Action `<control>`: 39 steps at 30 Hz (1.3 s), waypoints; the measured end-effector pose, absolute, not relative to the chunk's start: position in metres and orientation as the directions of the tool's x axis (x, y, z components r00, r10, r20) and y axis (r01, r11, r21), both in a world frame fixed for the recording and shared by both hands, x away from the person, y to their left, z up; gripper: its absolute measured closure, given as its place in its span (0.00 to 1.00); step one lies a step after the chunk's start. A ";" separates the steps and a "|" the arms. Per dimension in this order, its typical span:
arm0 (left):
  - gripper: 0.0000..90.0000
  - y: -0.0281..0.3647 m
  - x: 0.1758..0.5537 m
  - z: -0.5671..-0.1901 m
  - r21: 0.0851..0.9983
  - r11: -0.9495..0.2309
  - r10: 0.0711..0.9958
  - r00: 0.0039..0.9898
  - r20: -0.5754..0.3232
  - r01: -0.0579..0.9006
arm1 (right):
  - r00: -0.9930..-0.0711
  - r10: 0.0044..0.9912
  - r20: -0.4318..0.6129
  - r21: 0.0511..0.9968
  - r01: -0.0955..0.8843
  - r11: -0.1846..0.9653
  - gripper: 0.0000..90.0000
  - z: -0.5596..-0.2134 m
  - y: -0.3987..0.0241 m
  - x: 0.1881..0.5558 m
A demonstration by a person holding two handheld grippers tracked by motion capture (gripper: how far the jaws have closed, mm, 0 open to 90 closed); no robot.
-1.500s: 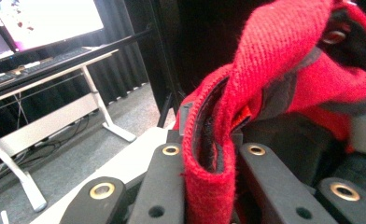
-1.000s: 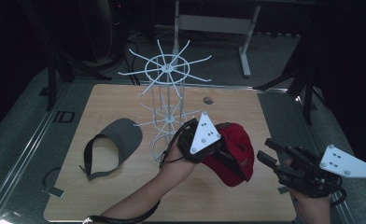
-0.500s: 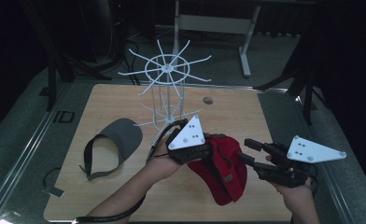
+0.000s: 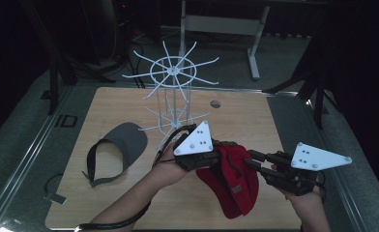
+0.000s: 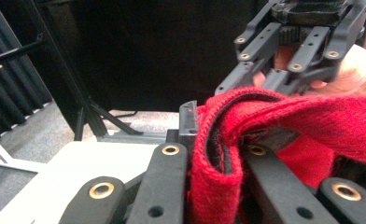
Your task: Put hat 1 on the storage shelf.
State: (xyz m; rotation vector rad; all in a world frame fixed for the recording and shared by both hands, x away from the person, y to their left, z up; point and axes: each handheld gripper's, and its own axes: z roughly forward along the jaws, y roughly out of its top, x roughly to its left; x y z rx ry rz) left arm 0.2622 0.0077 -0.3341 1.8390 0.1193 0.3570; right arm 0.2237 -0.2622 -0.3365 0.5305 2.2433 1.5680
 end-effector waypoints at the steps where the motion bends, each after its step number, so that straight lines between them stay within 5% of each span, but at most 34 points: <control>1: 0.95 0.008 0.262 -0.334 0.949 -0.297 0.261 0.947 0.185 -0.103 | -0.871 0.486 -0.070 0.943 0.101 0.317 0.94 -0.336 -0.262 0.223; 14: 0.92 0.012 0.259 -0.335 0.950 -0.293 0.245 0.952 0.184 -0.109 | -0.857 0.511 -0.061 0.961 0.088 0.262 0.98 -0.330 -0.263 0.218; 24: 0.67 0.019 0.253 -0.340 0.946 -0.310 0.286 0.940 0.185 -0.092 | -0.827 0.561 -0.045 0.977 0.080 0.198 0.99 -0.319 -0.274 0.217; 39: 0.55 0.046 0.240 -0.341 0.962 -0.263 0.358 0.918 0.170 -0.076 | -0.820 0.570 -0.047 0.977 0.081 0.197 0.99 -0.314 -0.272 0.216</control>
